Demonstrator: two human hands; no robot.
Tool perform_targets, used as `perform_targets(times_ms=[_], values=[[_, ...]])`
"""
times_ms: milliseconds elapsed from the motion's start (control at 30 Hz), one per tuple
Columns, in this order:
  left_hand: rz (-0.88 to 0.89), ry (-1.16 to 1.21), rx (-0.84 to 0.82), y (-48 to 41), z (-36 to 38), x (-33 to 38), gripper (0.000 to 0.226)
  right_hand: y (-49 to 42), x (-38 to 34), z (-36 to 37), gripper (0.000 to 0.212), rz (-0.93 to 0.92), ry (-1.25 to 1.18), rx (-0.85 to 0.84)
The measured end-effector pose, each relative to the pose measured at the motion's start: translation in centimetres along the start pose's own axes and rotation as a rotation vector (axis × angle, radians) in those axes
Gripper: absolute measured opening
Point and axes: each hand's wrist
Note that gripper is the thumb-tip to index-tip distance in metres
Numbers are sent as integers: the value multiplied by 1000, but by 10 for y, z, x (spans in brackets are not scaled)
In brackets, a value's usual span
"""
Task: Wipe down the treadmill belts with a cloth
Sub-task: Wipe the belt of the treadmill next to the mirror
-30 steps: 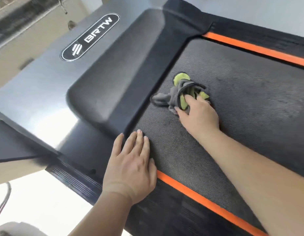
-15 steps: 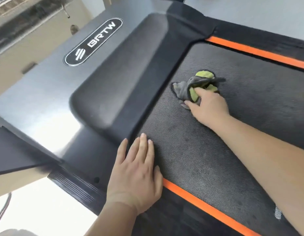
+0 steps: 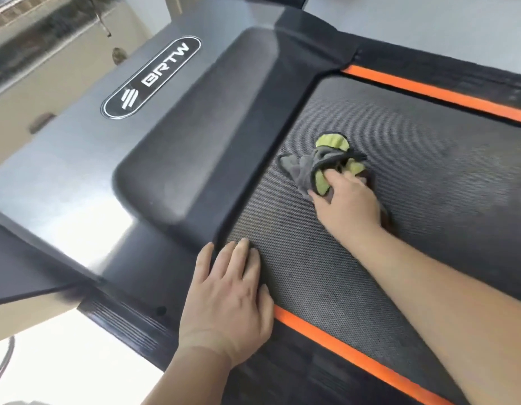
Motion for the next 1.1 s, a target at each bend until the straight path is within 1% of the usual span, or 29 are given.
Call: perform_targets(times_ms=[33, 67, 100, 133, 200, 233, 267, 300, 333, 367, 433, 467, 500, 533, 567, 600, 633, 667, 700, 733, 767, 833, 900, 933, 967, 1000, 1033, 1100], values=[[-2, 7, 5, 0, 0, 0, 60, 12, -17, 11, 26, 4, 26, 29], [-4, 15, 9, 1, 0, 0, 58, 27, -32, 18, 25, -66, 23, 33], [-1, 28, 15, 1, 0, 0, 53, 46, -42, 20, 24, -191, -11, 13], [6, 45, 27, 0, 1, 0, 45, 65, -44, 19, 27, -340, -83, -32], [10, 74, 45, 0, 1, -1, 31, 80, -21, 4, 37, -599, -251, -189], [10, 74, 48, 0, 2, 0, 32, 74, -4, -6, 39, -668, -274, -269], [7, 65, 46, 0, 3, 0, 39, 62, 12, -15, 41, -697, -239, -323], [0, 49, 43, 0, 4, 0, 46, 48, 24, -20, 45, -667, -170, -346], [-4, 33, 37, 0, 4, -1, 52, 36, 32, -22, 46, -577, -125, -306], [-5, 23, 29, 1, 3, -1, 55, 26, 36, -21, 42, -432, -109, -214], [-5, 22, 23, 1, 1, 0, 57, 20, 24, -9, 32, -77, -92, -19], [-8, 24, 21, 1, 0, 0, 57, 25, 11, 0, 29, 3, -26, 31], [-10, 25, 17, 1, -1, 1, 56, 35, -5, 7, 28, -9, 40, 53], [-8, 24, 16, 1, -1, 1, 55, 48, -20, 10, 28, -91, 55, 56], [-2, 25, 20, 1, -1, 1, 50, 63, -28, 11, 28, -222, 26, 31], [5, 30, 28, 1, -2, 1, 44, 78, -28, 10, 28, -380, -42, -26], [8, 37, 32, 1, -2, 1, 38, 85, -22, 3, 29, -523, -112, -121], [4, 38, 36, 1, -2, 2, 37, 83, -8, -4, 33, -626, -162, -221], [1, 32, 35, 1, -2, 2, 39, 73, 6, -11, 37, -661, -192, -306], [0, 23, 32, 2, -1, 2, 45, 61, 18, -17, 41, -645, -185, -341], [-4, 12, 27, 2, -1, 2, 50, 48, 27, -20, 46, -577, -154, -321], [-8, 0, 7, 2, 0, 1, 57, 29, 30, -15, 47, -324, -112, -159], [-8, 4, 9, 3, -1, 2, 57, 28, 7, -1, 35, -48, -62, -1], [-7, 3, 17, 2, -1, 2, 56, 35, -10, 6, 30, 5, -23, 53], [-6, 2, 20, 2, -1, 2, 54, 45, -29, 13, 27, -19, 9, 75], [-5, 4, 27, 3, 0, 2, 49, 56, -43, 17, 27, -115, 5, 73], [-9, 10, 41, 3, 0, 2, 40, 69, -49, 21, 29, -249, -39, 30], [-3, 29, 62, 2, 0, 3, 25, 87, -40, 13, 41, -498, -202, -140]])
Point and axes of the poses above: each hand's wrist, its own y-axis away from the middle knuckle, its own z-axis out of the palm, x = y × z, and after that the axes turned 11 degrees about -z, right-handed
